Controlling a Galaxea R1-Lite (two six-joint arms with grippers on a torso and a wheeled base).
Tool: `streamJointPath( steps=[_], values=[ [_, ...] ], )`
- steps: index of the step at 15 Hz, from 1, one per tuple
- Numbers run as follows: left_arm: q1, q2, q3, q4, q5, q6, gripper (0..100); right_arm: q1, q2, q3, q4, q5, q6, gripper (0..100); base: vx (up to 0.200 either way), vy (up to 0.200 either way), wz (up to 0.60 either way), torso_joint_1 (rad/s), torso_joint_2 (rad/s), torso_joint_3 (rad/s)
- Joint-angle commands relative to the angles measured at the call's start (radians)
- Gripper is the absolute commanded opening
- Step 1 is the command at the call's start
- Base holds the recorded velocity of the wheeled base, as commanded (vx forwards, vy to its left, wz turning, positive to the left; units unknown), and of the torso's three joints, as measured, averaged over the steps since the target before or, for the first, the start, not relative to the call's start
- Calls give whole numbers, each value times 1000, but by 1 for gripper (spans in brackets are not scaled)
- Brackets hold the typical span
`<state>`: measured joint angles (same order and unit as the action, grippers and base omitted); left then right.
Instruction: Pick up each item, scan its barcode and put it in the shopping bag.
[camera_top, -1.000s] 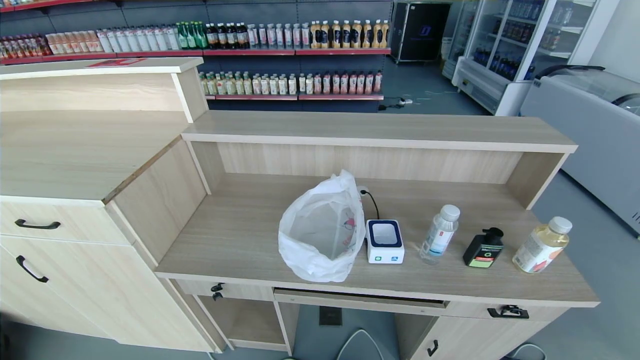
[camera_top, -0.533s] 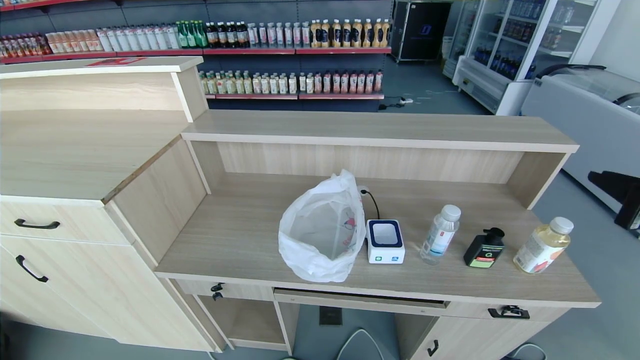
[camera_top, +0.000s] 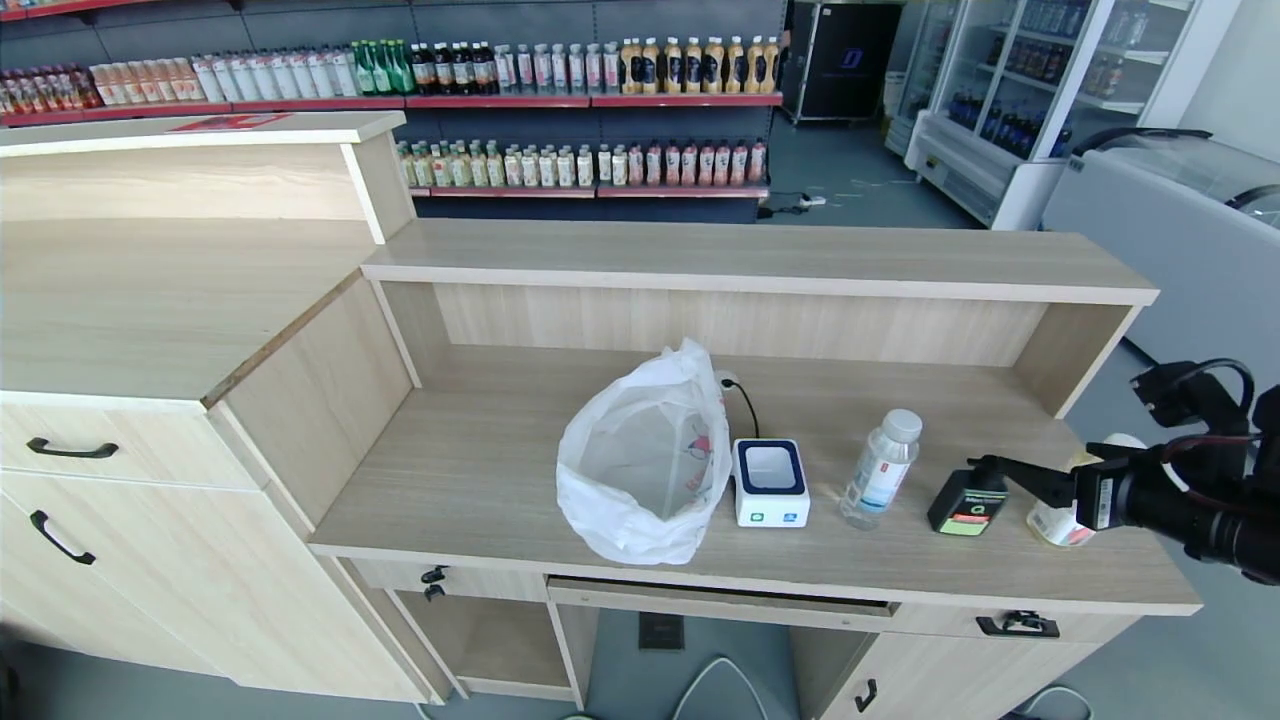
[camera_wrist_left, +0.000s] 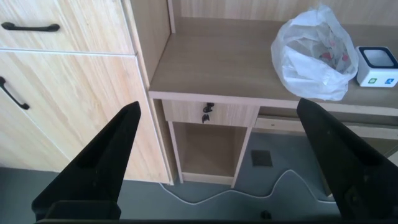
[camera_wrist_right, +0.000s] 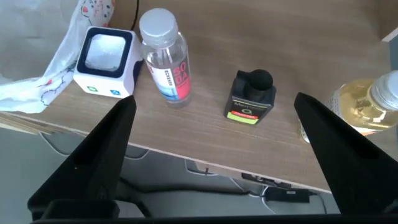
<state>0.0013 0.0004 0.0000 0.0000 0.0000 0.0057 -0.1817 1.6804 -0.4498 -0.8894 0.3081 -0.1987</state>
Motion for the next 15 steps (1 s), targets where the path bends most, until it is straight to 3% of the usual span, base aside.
streamJointPath(
  steps=[1,5,10,15],
  values=[
    [0,0,0,0,0,0,100,-13,125,10,-42,0,-13,100,0,0,0,0,0,0],
    [0,0,0,0,0,0,100,-16,223,13,-108,2,-16,100,0,0,0,0,0,0],
    [0,0,0,0,0,0,100,16,372,22,-312,22,-56,100,0,0,0,0,0,0],
    [0,0,0,0,0,0,100,30,487,34,-477,94,-177,100,0,0,0,0,0,0]
  ],
)
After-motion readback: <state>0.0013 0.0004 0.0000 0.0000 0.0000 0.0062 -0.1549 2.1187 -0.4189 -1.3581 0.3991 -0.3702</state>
